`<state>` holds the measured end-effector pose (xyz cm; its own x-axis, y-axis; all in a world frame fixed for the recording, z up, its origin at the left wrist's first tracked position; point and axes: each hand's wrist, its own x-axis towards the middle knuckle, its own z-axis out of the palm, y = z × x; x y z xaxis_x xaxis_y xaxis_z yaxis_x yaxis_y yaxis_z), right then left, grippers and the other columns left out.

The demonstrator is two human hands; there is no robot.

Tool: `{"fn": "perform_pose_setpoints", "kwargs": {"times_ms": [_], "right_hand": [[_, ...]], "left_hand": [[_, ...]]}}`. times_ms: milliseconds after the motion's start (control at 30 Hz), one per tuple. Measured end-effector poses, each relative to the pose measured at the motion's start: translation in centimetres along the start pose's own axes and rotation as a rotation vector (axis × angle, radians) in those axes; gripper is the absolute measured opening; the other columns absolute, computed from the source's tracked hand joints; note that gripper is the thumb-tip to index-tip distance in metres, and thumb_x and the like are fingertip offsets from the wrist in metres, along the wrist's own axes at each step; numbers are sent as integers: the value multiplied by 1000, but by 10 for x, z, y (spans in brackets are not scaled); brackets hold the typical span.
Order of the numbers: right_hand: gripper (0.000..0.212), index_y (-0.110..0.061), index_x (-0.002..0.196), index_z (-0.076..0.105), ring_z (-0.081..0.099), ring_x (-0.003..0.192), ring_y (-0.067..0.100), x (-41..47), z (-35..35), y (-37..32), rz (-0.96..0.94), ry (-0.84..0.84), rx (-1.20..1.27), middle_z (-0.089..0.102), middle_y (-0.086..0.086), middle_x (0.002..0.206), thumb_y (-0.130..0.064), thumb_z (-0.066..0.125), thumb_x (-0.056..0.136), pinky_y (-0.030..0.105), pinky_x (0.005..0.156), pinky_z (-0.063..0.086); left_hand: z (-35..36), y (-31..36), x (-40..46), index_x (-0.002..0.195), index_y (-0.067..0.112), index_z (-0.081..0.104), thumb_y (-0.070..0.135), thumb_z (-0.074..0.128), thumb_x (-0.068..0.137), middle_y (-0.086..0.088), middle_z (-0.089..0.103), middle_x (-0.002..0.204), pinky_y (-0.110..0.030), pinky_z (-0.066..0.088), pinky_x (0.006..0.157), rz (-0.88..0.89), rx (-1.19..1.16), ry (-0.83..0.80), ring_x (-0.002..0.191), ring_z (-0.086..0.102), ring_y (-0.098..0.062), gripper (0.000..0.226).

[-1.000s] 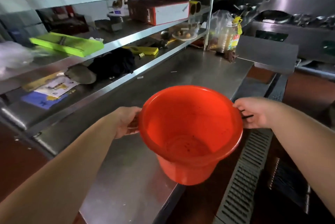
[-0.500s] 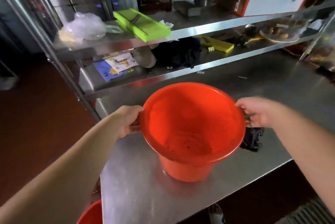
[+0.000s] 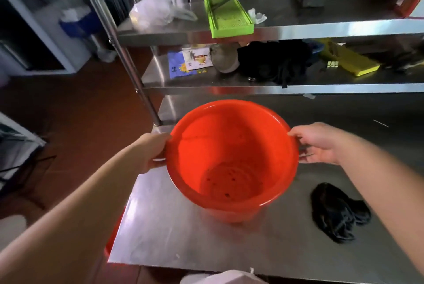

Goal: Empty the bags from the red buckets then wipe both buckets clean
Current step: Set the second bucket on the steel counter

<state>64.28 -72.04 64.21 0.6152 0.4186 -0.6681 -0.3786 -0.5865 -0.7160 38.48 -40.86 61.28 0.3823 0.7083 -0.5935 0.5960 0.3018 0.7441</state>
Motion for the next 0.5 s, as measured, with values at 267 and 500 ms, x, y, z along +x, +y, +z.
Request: {"fn": "perform_pose_setpoints", "kwargs": {"times_ms": [267, 500], "right_hand": [[24, -10, 110, 72, 76, 93, 32, 23, -24, 11, 31, -70, -115, 75, 12, 108, -26, 65, 93, 51, 81, 60], [22, -15, 109, 70, 74, 88, 30, 55, -56, 30, 6, 16, -127, 76, 9, 101, -30, 63, 95, 44, 73, 61]], "left_hand": [[4, -4, 1, 98, 11, 79, 30, 72, 80, 0, 75, 73, -31, 60, 60, -25, 60, 7, 65, 72, -17, 27], [20, 6, 9, 113, 0, 70, 37, 59, 94, -12, 67, 98, -45, 64, 77, 11, 435, 195, 85, 68, -30, 43]]}}
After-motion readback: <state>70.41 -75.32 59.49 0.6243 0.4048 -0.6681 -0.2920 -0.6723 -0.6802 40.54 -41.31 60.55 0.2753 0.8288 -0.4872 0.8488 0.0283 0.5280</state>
